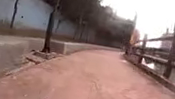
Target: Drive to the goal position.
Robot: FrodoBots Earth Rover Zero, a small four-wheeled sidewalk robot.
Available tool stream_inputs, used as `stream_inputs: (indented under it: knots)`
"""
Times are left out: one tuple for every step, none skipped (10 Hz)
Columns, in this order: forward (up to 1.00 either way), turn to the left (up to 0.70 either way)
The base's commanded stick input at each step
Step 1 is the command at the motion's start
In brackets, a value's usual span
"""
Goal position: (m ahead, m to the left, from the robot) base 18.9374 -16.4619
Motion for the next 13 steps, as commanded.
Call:
stream_inputs:
  knots:
    - [0.70,0.00]
    - [0.70,0.00]
    - [0.70,0.00]
    - [0.70,0.00]
    - [0.70,0.00]
    - [0.70,0.00]
    - [0.70,0.00]
    - [0.70,0.00]
    - [0.70,0.00]
    - [0.70,0.00]
    - [0.70,0.00]
    - [0.70,0.00]
    - [0.70,0.00]
